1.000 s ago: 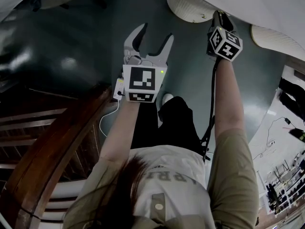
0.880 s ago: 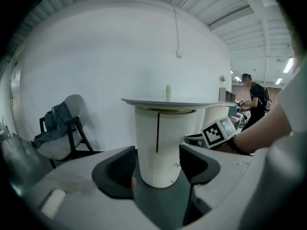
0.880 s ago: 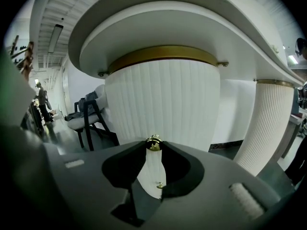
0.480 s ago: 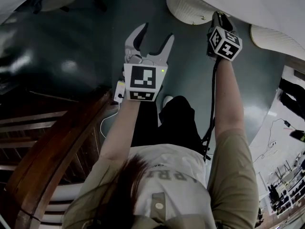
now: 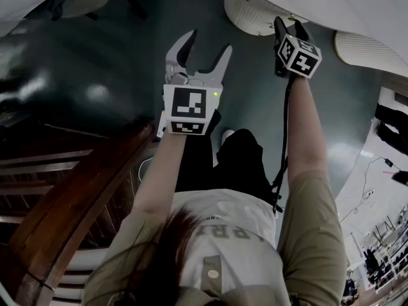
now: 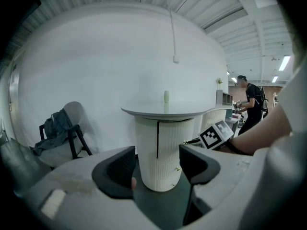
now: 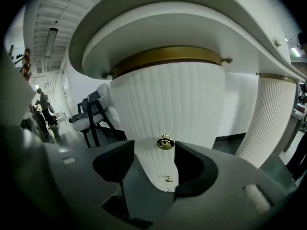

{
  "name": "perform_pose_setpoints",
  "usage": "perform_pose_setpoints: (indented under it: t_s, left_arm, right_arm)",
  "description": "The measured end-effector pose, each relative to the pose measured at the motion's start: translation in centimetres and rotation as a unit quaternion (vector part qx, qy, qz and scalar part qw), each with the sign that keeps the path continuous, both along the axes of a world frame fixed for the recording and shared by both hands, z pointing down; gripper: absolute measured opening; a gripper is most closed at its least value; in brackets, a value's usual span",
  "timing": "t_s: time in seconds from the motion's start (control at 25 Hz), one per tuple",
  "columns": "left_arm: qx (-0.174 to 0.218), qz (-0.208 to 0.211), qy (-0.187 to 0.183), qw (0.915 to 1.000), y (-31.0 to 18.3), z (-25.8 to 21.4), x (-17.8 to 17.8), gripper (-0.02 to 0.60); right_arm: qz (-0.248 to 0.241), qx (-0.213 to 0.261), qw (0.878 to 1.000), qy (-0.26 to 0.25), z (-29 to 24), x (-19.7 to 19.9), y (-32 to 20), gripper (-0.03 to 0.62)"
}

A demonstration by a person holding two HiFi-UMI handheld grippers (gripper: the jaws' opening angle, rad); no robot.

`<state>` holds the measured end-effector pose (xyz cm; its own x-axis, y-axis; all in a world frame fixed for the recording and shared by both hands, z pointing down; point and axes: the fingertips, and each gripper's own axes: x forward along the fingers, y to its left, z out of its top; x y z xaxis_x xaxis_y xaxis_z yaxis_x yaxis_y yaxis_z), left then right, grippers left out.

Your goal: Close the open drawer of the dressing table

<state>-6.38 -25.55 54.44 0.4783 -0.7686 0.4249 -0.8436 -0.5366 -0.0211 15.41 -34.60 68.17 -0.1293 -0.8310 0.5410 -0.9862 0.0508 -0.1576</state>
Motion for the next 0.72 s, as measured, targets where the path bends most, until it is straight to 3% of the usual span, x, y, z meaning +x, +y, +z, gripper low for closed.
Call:
perform_pose_setpoints:
  t_s: [0.28,0.72]
  left_arm:
    - [-0.006,0.000,0.004,1.0000,2.6,-4.8,0.7,0.302]
    - [0.014,0.017,0.031,0.9993,7.1,-15.6,2.1,0.281]
  right_arm:
    - [0.022,-0.004,1.000,-0.010,-4.5,1.6,4.4,0.270]
    - [0.016,0.067,0.998,-0.015,-20.9,4.2,12.4,0.265]
